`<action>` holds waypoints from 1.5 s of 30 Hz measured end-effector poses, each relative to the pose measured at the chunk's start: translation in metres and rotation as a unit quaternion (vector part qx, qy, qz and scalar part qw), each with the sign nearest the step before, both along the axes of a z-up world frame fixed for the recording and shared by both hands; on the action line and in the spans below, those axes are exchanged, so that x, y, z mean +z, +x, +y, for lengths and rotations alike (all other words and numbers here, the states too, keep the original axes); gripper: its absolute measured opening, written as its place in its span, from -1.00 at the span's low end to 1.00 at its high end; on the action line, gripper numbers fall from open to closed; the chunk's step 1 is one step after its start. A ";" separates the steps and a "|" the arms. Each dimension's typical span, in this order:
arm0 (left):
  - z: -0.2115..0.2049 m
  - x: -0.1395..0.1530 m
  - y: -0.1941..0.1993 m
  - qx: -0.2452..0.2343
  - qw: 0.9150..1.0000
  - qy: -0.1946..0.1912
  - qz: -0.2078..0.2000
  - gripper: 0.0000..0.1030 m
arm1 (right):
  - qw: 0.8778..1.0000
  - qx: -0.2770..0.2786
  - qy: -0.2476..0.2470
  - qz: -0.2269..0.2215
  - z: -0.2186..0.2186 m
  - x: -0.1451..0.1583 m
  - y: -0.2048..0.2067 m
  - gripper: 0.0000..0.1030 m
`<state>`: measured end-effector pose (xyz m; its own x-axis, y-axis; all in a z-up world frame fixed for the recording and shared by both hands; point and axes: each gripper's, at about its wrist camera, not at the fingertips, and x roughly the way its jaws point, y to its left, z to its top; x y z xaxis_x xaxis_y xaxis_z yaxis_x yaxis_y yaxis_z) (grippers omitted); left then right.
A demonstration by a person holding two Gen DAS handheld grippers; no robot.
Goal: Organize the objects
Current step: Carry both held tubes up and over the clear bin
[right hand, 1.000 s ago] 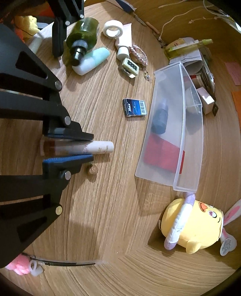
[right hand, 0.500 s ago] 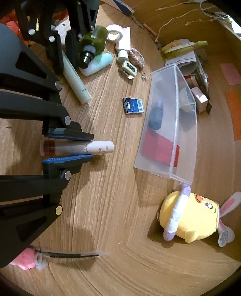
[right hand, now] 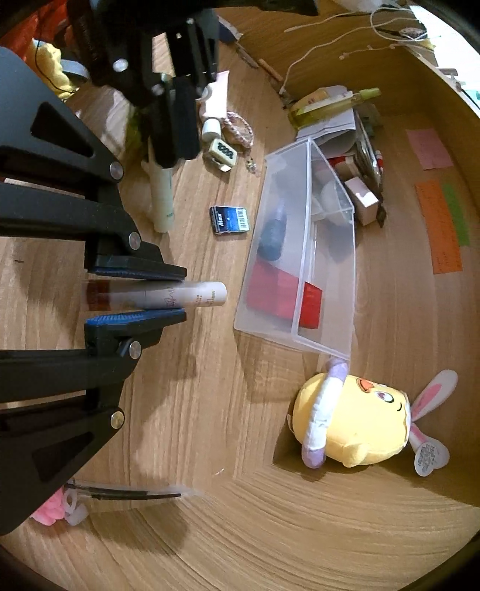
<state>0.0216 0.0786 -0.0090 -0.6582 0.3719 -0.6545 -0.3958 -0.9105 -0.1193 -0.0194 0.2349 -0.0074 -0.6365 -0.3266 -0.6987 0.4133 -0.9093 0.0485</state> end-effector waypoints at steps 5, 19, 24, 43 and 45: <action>-0.005 0.020 -0.011 0.010 1.000 0.004 0.018 -0.72 | 1.000 -0.001 -0.007 0.002 -0.001 0.001 -0.003 -0.73; -0.026 0.047 -0.044 0.041 0.998 0.035 0.033 -0.72 | 0.999 0.003 -0.032 0.012 -0.008 0.013 -0.021 -0.73; -0.036 0.060 -0.054 0.056 0.997 0.036 0.046 -0.72 | 0.999 0.004 -0.042 0.027 -0.010 0.026 -0.029 -0.73; -0.066 0.098 -0.093 0.106 0.991 0.037 0.074 -0.72 | 0.997 0.020 -0.048 0.054 -0.034 0.065 -0.091 -0.73; -0.069 0.102 -0.097 0.111 0.990 0.041 0.076 -0.72 | 0.997 0.022 -0.049 0.055 -0.035 0.068 -0.096 -0.73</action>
